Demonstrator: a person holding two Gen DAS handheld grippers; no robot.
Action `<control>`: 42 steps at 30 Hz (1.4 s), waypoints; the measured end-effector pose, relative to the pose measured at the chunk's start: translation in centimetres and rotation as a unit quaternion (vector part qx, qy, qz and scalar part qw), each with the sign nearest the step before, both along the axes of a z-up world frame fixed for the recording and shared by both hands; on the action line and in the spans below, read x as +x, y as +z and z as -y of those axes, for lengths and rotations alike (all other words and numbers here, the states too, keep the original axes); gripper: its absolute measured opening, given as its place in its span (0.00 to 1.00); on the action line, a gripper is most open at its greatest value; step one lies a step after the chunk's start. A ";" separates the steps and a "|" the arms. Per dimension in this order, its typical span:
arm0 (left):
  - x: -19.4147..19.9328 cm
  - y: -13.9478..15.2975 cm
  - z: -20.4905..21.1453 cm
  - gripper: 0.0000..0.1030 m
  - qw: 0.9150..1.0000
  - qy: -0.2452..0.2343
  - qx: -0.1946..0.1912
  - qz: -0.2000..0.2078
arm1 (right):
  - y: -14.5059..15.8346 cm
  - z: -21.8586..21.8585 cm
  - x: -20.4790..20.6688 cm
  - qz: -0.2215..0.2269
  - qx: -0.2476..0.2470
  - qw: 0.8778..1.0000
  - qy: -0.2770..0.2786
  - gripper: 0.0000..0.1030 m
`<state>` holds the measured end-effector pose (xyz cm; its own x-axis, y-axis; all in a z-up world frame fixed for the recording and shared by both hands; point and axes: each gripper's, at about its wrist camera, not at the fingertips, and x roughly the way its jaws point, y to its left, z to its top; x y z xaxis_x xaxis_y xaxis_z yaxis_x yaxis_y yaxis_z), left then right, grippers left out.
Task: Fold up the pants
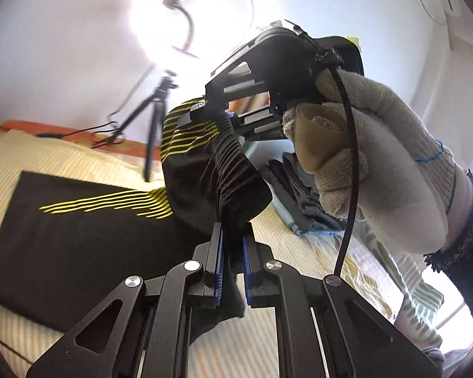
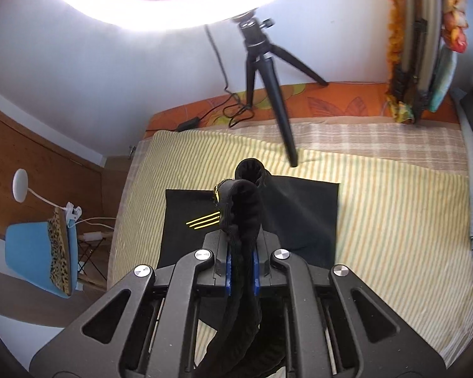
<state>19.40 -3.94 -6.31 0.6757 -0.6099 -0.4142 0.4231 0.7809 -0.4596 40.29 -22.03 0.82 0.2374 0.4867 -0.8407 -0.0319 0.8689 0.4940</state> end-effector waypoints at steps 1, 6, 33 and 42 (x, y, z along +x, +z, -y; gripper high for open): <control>0.0 -0.1 -0.8 0.08 1.000 0.005 -0.004 -0.003 | -0.2 -0.9 0.1 -0.002 -0.002 1.000 0.003 0.10; -0.3 -1.4 -4.1 0.08 0.999 0.036 -0.010 -0.022 | -2.1 -5.7 1.0 -0.020 -0.016 0.999 0.028 0.10; 0.4 -2.7 -14.9 0.29 0.987 0.096 0.090 -0.090 | -7.6 -17.9 2.6 -0.034 0.060 0.991 0.113 0.48; 2.4 -4.7 -12.6 0.30 0.984 0.038 0.133 -0.110 | -4.2 -7.7 -3.8 0.040 0.007 0.996 0.079 0.48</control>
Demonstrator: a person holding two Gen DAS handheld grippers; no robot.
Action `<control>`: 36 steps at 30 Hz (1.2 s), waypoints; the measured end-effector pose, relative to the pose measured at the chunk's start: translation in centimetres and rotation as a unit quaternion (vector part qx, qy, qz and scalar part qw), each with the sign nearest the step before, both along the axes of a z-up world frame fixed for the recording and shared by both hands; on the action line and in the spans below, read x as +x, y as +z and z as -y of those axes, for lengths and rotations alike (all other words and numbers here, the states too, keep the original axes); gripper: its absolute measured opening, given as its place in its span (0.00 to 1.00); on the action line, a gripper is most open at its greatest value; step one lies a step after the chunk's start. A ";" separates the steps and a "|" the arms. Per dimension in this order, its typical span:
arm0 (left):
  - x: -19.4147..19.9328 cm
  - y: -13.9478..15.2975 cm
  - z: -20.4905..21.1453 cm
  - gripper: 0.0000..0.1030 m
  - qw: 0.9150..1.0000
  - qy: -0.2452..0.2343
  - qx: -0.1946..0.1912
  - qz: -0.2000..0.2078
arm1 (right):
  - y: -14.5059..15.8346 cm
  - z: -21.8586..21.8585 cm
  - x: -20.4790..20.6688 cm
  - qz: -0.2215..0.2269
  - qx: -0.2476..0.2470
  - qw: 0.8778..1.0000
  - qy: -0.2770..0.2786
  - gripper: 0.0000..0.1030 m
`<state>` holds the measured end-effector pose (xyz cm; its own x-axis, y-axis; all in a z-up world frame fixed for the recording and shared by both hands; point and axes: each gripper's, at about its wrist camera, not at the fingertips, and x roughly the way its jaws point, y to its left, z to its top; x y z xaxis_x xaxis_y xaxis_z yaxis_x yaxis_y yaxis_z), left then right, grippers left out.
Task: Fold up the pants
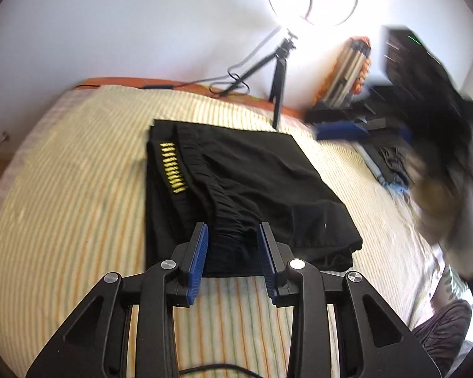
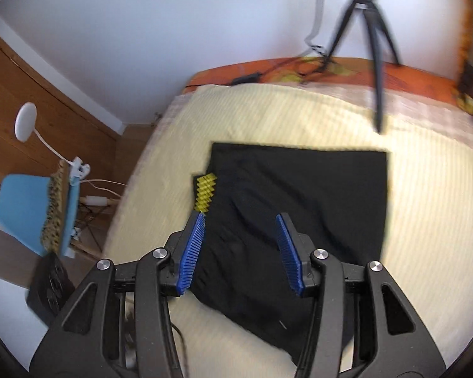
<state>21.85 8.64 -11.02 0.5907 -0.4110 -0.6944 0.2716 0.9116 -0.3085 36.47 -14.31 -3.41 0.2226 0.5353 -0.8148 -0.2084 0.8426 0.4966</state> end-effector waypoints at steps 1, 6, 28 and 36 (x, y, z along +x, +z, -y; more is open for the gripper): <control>0.1 -0.1 0.4 0.30 1.000 0.001 0.011 0.000 | -0.3 1.4 -1.6 0.001 -0.001 1.000 -0.010 0.48; 1.5 -1.3 0.7 0.30 1.000 0.015 0.017 -0.011 | -2.5 7.2 -7.1 0.006 -0.014 0.998 -0.054 0.48; 1.3 -1.0 0.5 0.08 1.000 0.015 0.000 0.017 | -0.4 -11.5 5.2 0.043 -0.019 0.974 0.223 0.48; 1.5 -1.1 0.6 0.08 1.000 0.013 0.008 0.023 | -5.6 -18.9 6.0 0.026 -0.102 0.946 0.305 0.48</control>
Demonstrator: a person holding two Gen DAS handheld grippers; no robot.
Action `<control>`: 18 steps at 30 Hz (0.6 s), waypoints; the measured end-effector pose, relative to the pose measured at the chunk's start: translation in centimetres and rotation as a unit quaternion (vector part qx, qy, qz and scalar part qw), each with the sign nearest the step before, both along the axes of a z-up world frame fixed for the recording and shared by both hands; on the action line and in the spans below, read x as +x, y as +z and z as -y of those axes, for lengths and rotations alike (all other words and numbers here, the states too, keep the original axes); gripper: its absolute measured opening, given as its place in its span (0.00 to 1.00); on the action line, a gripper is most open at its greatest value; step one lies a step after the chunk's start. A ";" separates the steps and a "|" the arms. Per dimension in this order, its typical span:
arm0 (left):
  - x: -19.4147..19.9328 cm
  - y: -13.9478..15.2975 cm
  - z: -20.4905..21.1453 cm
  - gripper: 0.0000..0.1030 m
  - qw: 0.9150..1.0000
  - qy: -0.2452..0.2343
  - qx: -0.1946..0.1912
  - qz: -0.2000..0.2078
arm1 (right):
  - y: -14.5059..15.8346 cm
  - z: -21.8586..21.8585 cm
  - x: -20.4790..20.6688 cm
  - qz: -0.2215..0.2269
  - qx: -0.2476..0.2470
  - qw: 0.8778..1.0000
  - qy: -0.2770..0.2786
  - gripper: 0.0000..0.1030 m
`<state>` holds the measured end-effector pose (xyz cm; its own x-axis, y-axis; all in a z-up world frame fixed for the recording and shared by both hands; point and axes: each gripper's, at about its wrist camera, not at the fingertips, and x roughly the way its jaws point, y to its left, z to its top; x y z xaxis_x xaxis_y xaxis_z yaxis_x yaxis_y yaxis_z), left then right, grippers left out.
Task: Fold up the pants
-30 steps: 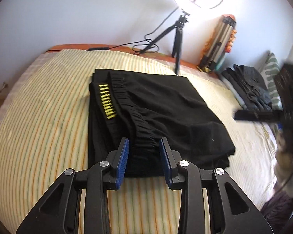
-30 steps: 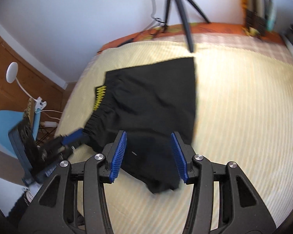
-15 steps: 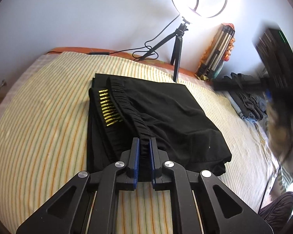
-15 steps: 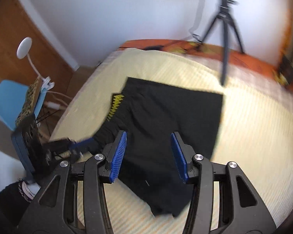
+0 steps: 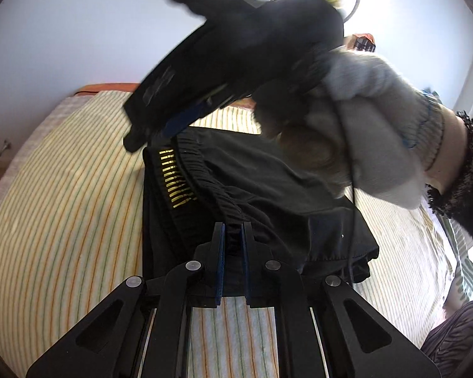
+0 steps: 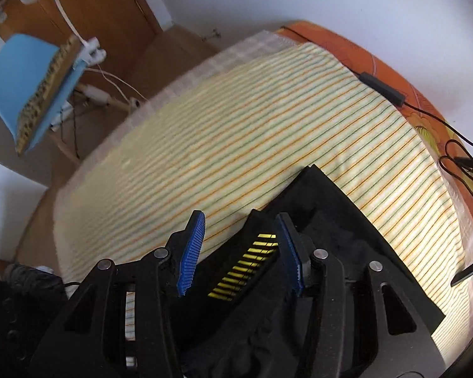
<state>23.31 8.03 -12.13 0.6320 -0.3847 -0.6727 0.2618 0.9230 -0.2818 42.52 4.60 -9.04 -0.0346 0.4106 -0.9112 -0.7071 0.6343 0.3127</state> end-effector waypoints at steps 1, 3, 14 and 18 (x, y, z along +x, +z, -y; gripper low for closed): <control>0.1 0.0 0.1 0.08 1.000 0.000 0.002 0.001 | -0.5 -0.4 0.0 0.003 -0.012 1.000 0.003 0.48; 0.2 -0.2 0.2 0.08 1.000 -0.003 0.002 -0.001 | -1.1 -0.4 0.2 0.007 -0.022 1.000 0.003 0.45; 0.6 -0.4 -0.1 0.08 1.000 0.002 -0.001 0.003 | -1.8 -2.0 0.2 0.054 -0.064 0.996 0.021 0.04; 0.4 0.0 -0.1 0.08 1.000 0.002 0.000 0.011 | -0.8 -1.5 1.5 0.075 -0.051 0.996 -0.014 0.00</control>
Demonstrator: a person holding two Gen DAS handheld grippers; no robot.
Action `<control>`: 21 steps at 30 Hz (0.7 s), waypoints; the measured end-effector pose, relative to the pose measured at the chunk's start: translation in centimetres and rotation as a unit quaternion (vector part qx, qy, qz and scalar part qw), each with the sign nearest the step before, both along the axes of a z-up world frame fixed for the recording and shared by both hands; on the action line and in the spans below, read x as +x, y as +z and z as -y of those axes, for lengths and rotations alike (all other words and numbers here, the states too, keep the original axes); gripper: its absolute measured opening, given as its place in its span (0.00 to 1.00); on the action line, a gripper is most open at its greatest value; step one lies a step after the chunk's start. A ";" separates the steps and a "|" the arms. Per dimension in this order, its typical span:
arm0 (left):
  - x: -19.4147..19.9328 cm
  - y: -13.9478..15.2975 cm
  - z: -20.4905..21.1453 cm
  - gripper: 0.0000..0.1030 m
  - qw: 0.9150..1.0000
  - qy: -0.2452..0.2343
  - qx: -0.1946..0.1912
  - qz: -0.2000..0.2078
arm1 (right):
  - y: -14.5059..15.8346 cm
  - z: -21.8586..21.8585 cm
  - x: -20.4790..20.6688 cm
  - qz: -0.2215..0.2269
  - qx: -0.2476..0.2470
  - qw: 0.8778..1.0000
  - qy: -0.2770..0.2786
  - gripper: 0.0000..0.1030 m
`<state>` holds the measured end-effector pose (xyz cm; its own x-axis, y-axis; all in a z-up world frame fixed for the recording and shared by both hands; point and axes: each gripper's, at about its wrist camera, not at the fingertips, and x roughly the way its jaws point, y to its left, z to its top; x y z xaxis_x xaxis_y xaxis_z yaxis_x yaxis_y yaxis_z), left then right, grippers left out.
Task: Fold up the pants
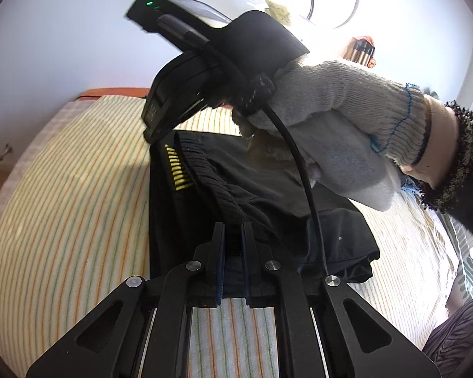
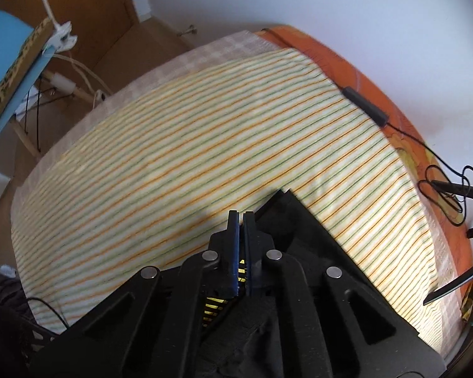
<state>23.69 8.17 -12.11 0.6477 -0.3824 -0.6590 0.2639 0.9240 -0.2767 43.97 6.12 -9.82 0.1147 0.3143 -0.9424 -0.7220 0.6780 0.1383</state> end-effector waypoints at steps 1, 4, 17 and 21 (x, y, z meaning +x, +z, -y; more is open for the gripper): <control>-0.1 0.2 0.0 0.07 1.000 -0.002 0.001 0.001 | 0.4 0.3 0.4 0.009 0.006 1.000 -0.011 0.00; 0.0 0.1 0.1 0.07 1.000 -0.002 0.008 -0.002 | 1.0 0.7 2.0 -0.002 0.030 0.999 -0.033 0.00; 0.5 -0.7 -1.9 0.04 0.999 0.032 0.002 -0.032 | 3.4 8.7 0.4 -0.036 0.103 0.988 -0.108 0.14; 0.5 -0.8 -3.7 0.04 0.997 0.057 -0.026 -0.045 | 5.4 15.1 -4.2 -0.002 0.109 0.983 -0.149 0.45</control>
